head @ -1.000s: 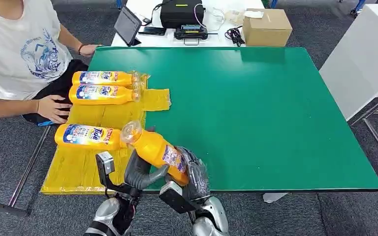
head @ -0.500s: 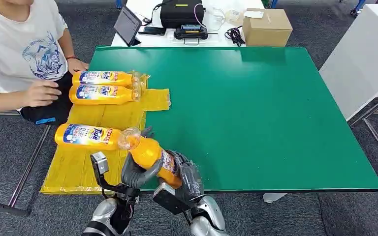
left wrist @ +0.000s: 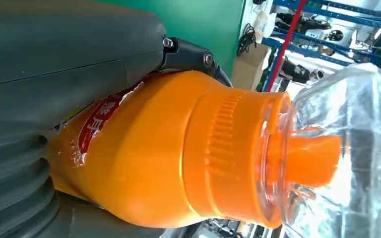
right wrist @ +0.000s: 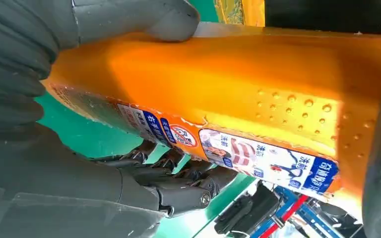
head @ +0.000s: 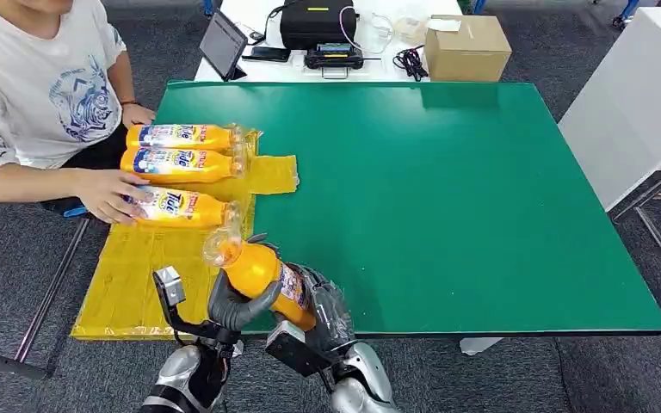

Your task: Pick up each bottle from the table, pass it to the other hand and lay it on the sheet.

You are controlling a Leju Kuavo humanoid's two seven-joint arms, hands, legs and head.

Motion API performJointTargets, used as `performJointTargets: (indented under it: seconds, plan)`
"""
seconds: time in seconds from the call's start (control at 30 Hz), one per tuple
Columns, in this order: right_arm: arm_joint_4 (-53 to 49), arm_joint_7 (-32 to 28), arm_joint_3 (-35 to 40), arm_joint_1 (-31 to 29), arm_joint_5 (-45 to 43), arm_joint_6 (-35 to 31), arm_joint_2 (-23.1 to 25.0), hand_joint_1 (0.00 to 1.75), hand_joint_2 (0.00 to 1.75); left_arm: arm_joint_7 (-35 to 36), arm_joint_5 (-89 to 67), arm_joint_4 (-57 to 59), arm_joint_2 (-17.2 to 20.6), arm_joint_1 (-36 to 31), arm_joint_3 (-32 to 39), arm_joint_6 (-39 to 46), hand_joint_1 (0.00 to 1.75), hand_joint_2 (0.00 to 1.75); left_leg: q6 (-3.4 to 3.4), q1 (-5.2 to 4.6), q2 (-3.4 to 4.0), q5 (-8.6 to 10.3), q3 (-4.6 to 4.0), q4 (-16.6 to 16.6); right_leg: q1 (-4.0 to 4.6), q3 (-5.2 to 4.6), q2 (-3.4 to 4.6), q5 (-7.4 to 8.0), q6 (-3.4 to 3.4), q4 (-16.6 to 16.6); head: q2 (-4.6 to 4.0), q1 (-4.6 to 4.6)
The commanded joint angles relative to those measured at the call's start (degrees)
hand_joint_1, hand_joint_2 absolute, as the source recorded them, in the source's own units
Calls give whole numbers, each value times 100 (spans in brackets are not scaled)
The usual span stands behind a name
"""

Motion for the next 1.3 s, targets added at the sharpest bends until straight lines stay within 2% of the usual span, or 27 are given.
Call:
performJointTargets:
  seconds: [0.03, 0.3, 0.33, 0.37, 0.43, 0.47, 0.6, 0.7, 0.9, 1.17, 1.23, 1.3]
  plan:
    - [340, 23, 192, -191, -4, 112, -87, 175, 175, 9, -35, 217, 124, -231, -213, -126, 175, 175, -11, 10, 2, -8, 17, 1, 11, 21, -1, -6, -14, -4, 0, 0]
    - [106, 27, 114, -131, -101, 158, -93, 175, 175, -37, -201, 140, 104, -199, -153, -96, 175, 175, -12, 11, 4, -11, 20, 3, 12, 23, 1, -8, -15, -3, 0, 0]
    - [47, 15, 79, -110, -149, 164, -88, 145, 175, -42, -183, 118, 99, -193, -114, -88, 175, 175, -14, 14, 5, -13, 24, 4, 15, 28, 1, -10, -18, -3, 0, 0]
    - [-25, 8, 28, -82, -193, 118, -78, 0, 175, -46, -182, 87, 107, -190, -89, -76, 175, 175, -11, 9, 4, -9, 15, 3, 10, 17, 1, -6, -13, -1, 0, 0]
    - [-292, 31, -32, -30, -304, 218, -116, 0, 175, -61, -157, -61, 123, -152, 9, -30, 175, 175, -9, 7, 2, -6, 9, 2, 7, 12, -1, -5, -11, -2, 0, 0]
    - [-487, 24, -85, 11, -348, 179, -136, 0, 0, -40, -165, -118, 139, -146, 43, -3, 175, 175, -12, 12, 5, -11, 17, 4, 13, 20, 2, -8, -15, -2, 0, -2]
    - [-1961, 4, -288, 293, -781, 297, -312, 0, 0, -97, -116, -303, 164, -163, 396, 308, 175, 175, -6, 3, 6, -3, 0, 1, 4, 0, 2, -1, -8, 2, 0, -2]
    - [-2615, 122, -306, 410, -805, 403, -452, 0, 0, -176, -131, -376, 195, -260, 620, 512, 175, 175, -6, 2, -2, -1, -2, 1, 3, 0, -4, -2, -8, 1, 0, 0]
    - [-2938, 64, -264, 508, -878, 478, -516, 0, 0, -144, -29, -247, 145, -473, 1003, 902, 175, 175, -7, 6, -2, -1, 2, 2, 7, 4, -4, -2, -8, -1, 0, 0]
    - [-2946, 15, -266, 512, -962, 468, -515, 0, 0, -187, -4, -164, 136, -508, 1089, 1078, 175, 175, -12, 12, 2, -9, 18, 3, 13, 22, -2, -8, -15, -3, 0, 2]
    - [-3007, -67, -251, 536, -997, 455, -513, 0, 0, -316, -122, -187, 151, -544, 1131, 1291, 175, 175, -8, 6, 1, -3, 10, -1, 6, 12, -2, -3, -9, -3, 0, 0]
    - [-3239, -302, -207, 590, -1128, 422, -507, 0, 0, -940, -1147, -283, 272, -647, 1039, 2297, 175, 175, -9, 8, 0, -4, 7, 2, 8, 10, -3, -4, -10, -1, 0, 0]
